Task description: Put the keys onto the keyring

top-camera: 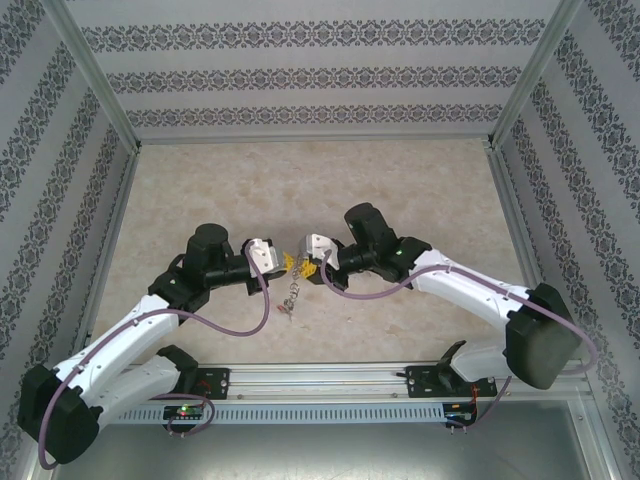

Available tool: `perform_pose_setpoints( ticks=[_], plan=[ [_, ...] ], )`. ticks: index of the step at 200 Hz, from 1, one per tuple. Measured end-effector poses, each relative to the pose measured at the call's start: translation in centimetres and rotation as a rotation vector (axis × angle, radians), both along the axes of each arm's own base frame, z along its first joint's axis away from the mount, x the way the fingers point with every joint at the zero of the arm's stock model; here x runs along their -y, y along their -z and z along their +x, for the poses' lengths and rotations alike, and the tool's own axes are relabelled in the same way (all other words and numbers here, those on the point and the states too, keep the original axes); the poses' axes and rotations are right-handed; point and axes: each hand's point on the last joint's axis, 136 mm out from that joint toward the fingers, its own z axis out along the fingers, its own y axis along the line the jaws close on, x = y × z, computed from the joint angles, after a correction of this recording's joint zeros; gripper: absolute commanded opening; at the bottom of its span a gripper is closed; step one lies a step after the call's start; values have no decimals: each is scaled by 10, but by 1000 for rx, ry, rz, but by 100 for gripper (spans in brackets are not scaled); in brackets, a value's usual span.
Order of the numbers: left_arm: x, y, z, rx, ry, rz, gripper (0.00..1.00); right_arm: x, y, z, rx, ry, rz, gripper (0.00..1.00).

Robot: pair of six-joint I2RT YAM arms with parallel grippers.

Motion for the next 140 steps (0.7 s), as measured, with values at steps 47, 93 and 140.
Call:
perform_pose_setpoints(
  ticks=[47, 93, 140],
  plan=[
    [-5, -2, 13, -87, -106, -33, 71, 18, -4, 2, 191, 22, -25, 0],
    [7, -26, 1, -116, -13, -104, 66, 31, -25, 10, 391, 62, -30, 0],
    [19, -25, -4, -171, 86, -119, 65, 39, -32, 18, 537, 71, -57, 0]
  ],
)
